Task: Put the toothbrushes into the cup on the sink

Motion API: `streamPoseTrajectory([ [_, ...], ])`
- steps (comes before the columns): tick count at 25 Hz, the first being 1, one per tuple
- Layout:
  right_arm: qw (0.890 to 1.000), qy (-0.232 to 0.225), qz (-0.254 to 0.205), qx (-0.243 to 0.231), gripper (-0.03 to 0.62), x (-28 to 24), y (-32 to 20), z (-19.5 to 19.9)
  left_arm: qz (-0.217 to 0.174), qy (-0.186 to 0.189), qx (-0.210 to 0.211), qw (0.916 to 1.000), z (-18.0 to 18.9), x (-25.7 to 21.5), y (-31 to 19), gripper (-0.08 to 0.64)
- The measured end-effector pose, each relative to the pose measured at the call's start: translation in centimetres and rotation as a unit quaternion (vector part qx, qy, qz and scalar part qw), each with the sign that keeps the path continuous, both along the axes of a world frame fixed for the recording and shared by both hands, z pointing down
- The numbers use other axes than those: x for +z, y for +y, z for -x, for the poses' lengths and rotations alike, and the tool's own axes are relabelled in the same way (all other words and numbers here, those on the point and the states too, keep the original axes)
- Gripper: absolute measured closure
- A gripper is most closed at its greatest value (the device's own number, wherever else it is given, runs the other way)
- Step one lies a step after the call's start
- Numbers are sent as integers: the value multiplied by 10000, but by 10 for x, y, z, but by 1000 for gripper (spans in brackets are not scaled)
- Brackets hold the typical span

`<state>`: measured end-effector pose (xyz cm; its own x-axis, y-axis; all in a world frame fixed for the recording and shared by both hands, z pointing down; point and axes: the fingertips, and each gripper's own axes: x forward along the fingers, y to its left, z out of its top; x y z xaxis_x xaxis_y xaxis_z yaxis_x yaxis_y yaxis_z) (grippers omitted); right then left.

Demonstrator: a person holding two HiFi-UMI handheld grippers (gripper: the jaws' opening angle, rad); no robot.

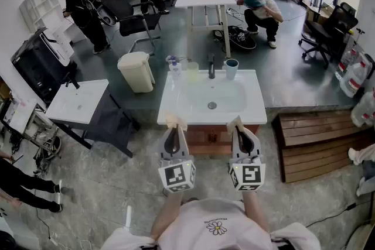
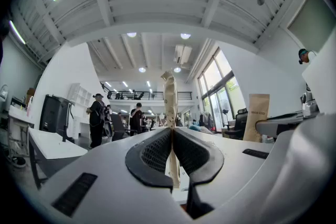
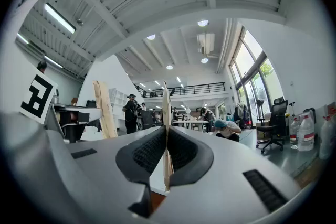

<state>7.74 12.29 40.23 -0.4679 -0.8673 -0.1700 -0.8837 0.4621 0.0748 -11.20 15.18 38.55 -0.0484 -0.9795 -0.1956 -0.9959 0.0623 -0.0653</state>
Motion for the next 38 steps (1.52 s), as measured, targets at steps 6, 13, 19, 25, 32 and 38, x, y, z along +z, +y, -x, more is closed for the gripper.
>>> streamPoseTrajectory([
  [6, 9999, -39, 75, 144, 577, 0, -5, -4, 2, 61, -5, 10000, 4, -2, -7, 534],
  [13, 9999, -38, 54, 137, 577, -2, -3, -5, -33, 54, 98, 9999, -1, -3, -7, 534],
  [19, 9995, -209, 37, 214, 577, -4, -5, -7, -21, 37, 123, 9999, 1, -2, -7, 534],
  [25, 9994, -174, 225, 183, 577, 6, -1, -5, 145, 42, 65, 9999, 6, 8, -1, 534],
  [32, 9986, -214, 428, 212, 577, 20, -4, -14, 273, 148, -5, 9995, 8, 21, 0, 534],
  [38, 9981, -268, 398, 398, 577, 19, -25, -25, 78, 102, 116, 9999, 3, 10, -26, 534],
])
